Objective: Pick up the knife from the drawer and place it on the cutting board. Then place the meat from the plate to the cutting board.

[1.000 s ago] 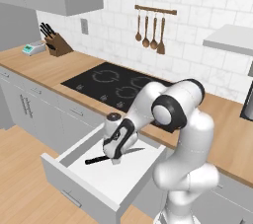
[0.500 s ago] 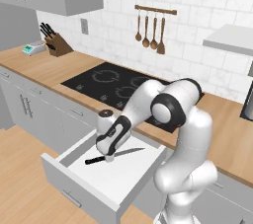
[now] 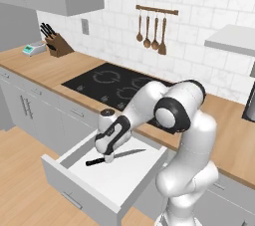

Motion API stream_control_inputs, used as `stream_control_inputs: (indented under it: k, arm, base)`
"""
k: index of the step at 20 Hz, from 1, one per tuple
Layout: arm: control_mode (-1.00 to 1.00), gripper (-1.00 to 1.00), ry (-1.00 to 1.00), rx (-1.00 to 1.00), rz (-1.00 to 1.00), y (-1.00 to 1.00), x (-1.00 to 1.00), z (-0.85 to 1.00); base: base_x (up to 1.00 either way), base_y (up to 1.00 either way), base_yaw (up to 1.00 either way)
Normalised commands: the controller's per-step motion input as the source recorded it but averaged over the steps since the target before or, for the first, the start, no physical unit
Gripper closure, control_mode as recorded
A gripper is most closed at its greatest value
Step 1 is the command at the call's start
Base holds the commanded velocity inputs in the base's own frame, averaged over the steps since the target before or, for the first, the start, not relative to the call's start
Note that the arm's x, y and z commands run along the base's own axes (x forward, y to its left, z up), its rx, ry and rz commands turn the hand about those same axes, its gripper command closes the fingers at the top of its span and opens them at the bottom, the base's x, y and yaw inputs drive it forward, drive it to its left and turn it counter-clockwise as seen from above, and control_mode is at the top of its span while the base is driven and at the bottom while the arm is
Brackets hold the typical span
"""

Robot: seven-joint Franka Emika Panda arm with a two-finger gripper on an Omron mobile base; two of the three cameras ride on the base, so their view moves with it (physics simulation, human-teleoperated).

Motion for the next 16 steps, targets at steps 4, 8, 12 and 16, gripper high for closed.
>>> stream_control_inputs:
  k: [4,8,12,16]
  arm:
    - [-1.00,-1.00,-0.18,-0.04,0.00,0.21,-0.72,0.05]
    - [-1.00,-1.00,-0.15,-0.04,0.19,0.05,-0.79,0.75]
    - [-1.00,-1.00,-0.02,-0.07,0.45,0.04,-0.48,1.00]
    - [-1.00,-1.00,-0.01,-0.04,0.50,0.01,-0.11,1.00]
  base:
    - [0.00,0.00,0.00]
    - [0.00,0.00,0.00]
    - [0.00,0.00,0.00]
    - [0.00,0.00,0.00]
